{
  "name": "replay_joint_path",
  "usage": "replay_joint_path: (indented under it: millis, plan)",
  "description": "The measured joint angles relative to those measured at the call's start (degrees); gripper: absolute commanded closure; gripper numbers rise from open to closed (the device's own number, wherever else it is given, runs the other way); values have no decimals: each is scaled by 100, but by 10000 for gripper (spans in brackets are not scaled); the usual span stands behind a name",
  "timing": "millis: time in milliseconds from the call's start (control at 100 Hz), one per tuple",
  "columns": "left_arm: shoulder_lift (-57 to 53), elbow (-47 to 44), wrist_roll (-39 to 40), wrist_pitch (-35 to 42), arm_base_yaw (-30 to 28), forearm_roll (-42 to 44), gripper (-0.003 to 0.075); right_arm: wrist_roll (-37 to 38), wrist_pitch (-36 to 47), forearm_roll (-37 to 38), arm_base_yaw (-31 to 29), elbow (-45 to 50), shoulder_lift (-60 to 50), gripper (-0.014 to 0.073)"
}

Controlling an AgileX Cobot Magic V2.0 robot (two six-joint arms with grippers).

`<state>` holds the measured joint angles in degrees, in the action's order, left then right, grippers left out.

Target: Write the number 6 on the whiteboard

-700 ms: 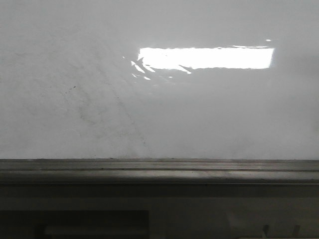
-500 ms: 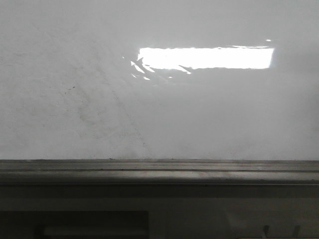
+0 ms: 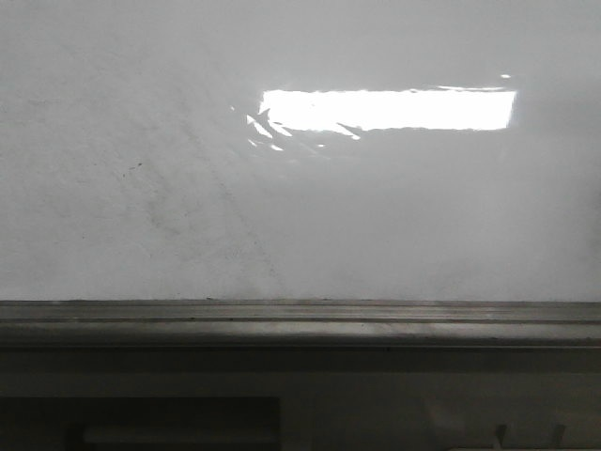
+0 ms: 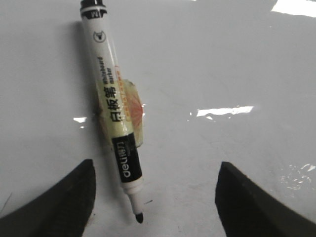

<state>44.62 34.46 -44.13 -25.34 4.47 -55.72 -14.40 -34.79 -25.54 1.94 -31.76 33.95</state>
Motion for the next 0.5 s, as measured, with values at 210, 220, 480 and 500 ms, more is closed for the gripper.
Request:
replay_joint_path:
  millis: [210, 220, 480, 500]
  plan:
    - [815, 263, -152, 51, 0, -27, 307, -11, 0, -10, 0, -14, 0, 145]
    - [854, 278, -152, 50, 0, -37, 323, -11, 0, -10, 0, -14, 0, 145]
    - [1056, 360, -327, 50, 5, -17, 741, -11, 0, -29, 0, -14, 0, 145]
    - [1056, 360, -366, 39, 5, -17, 741, -11, 0, -29, 0, -14, 0, 146]
